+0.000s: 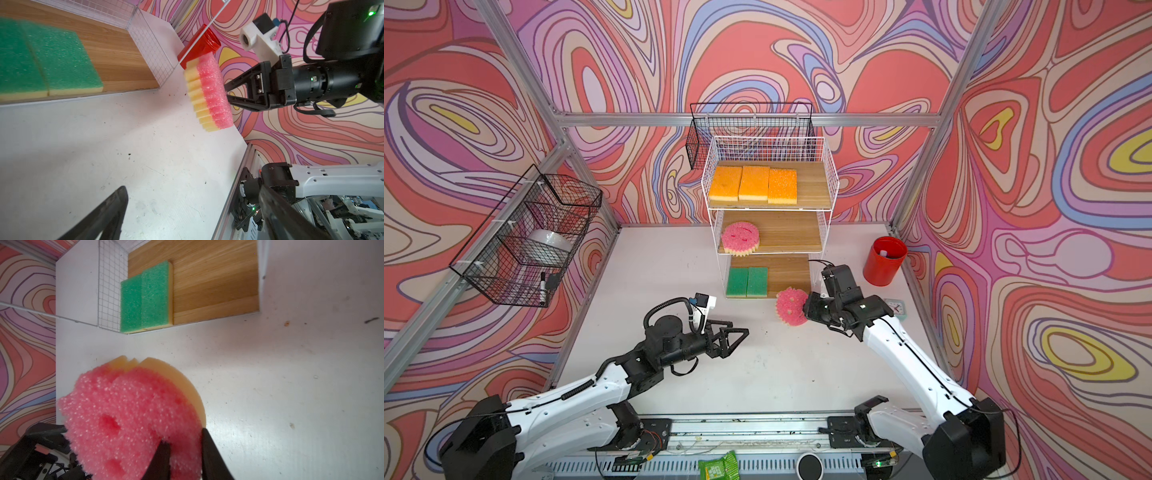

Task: Arrange cleaning sponges on a shelf
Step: Pick up the cleaning sponge at the middle-right of the table.

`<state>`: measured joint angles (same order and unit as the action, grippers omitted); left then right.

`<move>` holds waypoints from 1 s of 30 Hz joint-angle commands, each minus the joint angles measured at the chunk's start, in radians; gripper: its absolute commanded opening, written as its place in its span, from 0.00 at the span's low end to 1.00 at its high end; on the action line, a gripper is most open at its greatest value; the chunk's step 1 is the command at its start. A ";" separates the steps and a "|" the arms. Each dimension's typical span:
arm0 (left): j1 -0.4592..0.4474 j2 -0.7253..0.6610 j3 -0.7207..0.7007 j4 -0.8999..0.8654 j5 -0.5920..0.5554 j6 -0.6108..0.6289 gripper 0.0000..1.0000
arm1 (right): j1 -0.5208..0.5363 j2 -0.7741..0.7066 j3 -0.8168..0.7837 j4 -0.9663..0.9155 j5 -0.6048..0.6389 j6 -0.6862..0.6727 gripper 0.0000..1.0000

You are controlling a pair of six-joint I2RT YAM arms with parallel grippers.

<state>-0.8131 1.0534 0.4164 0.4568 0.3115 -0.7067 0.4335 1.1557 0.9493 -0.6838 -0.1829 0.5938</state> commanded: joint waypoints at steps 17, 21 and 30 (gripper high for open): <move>0.012 0.262 0.132 0.246 -0.046 -0.108 0.98 | 0.131 0.068 0.026 0.135 -0.036 -0.029 0.25; 0.049 0.314 0.126 0.336 0.006 -0.173 0.87 | 0.134 0.070 0.016 0.164 -0.054 -0.026 0.25; 0.067 0.346 0.137 0.376 0.043 -0.199 0.52 | 0.137 0.090 0.019 0.183 -0.062 -0.044 0.31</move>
<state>-0.7559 1.3956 0.5327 0.7628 0.3305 -0.8768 0.5644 1.2316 0.9577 -0.5213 -0.2344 0.5667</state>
